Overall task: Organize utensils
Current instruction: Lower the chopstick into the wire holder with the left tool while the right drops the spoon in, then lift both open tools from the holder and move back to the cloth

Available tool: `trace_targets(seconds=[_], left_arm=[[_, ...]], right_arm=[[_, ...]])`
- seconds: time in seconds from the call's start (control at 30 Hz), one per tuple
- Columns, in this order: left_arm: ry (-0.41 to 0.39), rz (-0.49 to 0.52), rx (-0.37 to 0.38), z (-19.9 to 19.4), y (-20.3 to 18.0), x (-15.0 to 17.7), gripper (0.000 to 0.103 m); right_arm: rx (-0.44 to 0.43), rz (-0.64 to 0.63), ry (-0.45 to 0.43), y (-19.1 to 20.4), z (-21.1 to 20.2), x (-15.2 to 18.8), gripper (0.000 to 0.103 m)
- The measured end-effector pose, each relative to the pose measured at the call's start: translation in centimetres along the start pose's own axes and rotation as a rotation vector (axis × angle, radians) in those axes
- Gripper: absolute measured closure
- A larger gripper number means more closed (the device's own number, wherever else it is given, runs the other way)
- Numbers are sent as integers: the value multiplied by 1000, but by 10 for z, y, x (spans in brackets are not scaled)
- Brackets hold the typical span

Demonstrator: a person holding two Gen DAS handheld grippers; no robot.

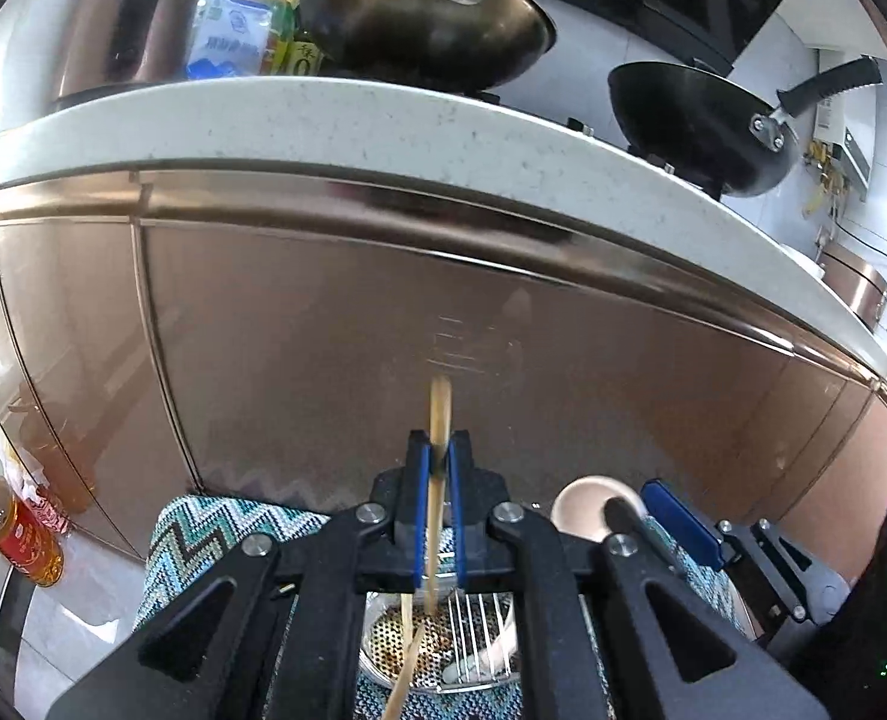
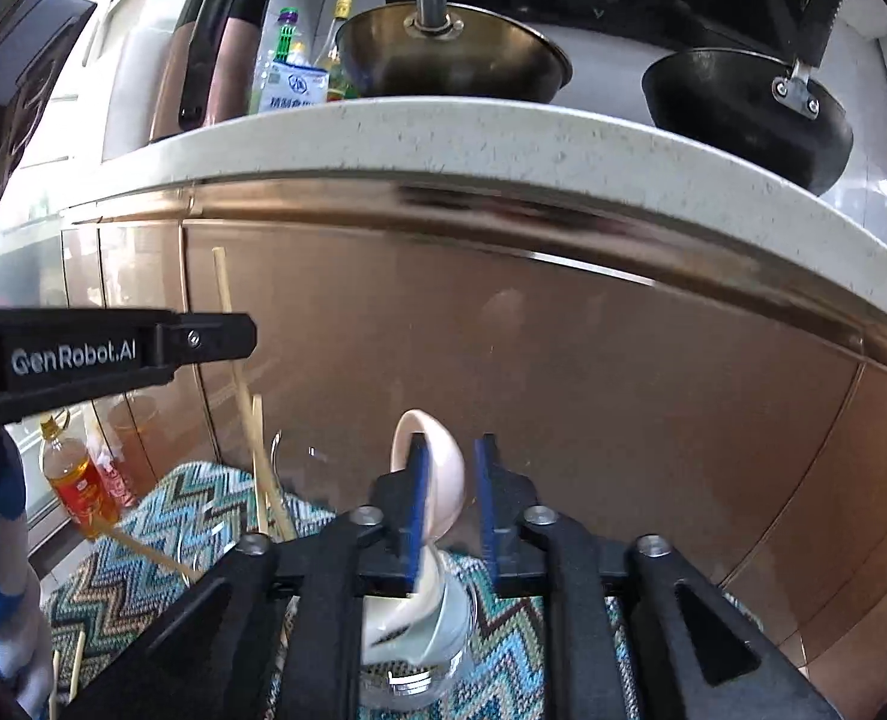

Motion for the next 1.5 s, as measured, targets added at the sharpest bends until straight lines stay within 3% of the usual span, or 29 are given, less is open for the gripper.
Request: trace_targets(seconds=[0.13, 0.43, 0.77, 0.93, 1.1, 1.5], left_arm=[[-17, 8, -8, -15, 1, 0, 94], [-48, 19, -17, -74, 2, 1, 88], [-52, 29, -20, -149, 2, 26, 86], [-68, 37, -18, -192, 6, 43, 73], [-76, 72, -43, -230, 11, 62, 72], [-36, 18, -26, -261, 45, 100, 72]], right_arm=[[2, 19, -4, -7, -12, 2, 69], [27, 22, -35, -8, -62, -7, 68], [12, 10, -68, 1, -143, -1, 68], [-18, 15, -81, 1, -186, 5, 68], [-66, 8, -54, 3, -215, 13, 68], [-122, -2, -24, 7, -245, 36, 68]])
Point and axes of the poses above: each gripper's, at about its wrist camera, not at the fingertips, and z roughly the way its jaws point, y to its left, x to its underside, the point moved 2 cm from there along z, roughly the way its jaws point, and after that the axes turned 7 degrees about y, right-handed, at the moved point
